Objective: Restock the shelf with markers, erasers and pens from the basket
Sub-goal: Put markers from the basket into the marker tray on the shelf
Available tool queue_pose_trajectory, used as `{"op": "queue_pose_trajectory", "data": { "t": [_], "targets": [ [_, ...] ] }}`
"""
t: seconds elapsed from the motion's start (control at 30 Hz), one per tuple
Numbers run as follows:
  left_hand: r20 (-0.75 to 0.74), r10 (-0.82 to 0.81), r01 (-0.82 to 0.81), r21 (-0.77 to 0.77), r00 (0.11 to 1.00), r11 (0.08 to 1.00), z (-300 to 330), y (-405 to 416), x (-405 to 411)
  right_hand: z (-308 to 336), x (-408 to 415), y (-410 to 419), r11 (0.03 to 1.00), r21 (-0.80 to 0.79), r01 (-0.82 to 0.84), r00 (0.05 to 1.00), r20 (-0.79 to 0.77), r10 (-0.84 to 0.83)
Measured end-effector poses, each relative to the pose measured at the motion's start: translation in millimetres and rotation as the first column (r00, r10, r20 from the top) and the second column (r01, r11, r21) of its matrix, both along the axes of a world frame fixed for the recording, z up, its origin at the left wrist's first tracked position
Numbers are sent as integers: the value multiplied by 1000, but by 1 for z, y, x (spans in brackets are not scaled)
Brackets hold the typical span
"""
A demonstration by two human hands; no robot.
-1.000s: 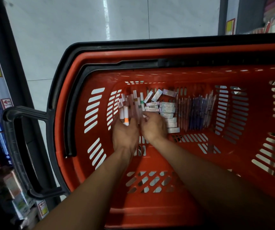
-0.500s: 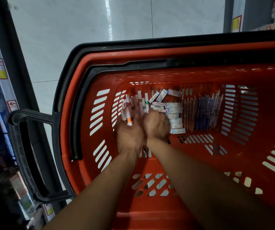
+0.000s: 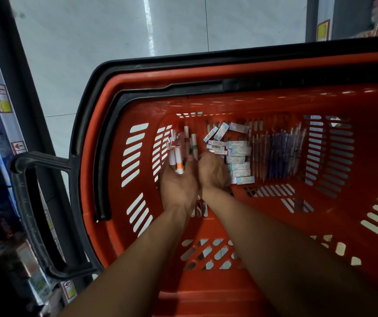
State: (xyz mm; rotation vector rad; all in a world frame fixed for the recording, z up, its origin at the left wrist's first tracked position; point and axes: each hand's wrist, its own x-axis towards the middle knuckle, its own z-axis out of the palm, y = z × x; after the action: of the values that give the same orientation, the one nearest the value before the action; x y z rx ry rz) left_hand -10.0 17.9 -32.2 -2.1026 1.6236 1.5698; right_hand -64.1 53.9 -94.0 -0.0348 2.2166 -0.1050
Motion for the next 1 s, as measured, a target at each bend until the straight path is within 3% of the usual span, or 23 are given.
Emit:
{"op": "queue_pose_trajectory", "data": {
  "t": [0.27,0.4,0.6,1.0],
  "targets": [
    [-52,-56,61,102,997,993,19,0,8,42,2,21,970,-221,104,989,-78,-123],
    [-59,-43,53,194,997,980,54,-2,5,78,-4,30,954,-258,150,986,-34,-164],
    [-179,-50,77,146,983,986,140,-8,-8,165,-18,44,910,-354,218,975,48,-215],
    [-401,7,40,110,916,993,328,7,-37,371,-58,71,793,-580,188,963,-51,-265]
  ]
}}
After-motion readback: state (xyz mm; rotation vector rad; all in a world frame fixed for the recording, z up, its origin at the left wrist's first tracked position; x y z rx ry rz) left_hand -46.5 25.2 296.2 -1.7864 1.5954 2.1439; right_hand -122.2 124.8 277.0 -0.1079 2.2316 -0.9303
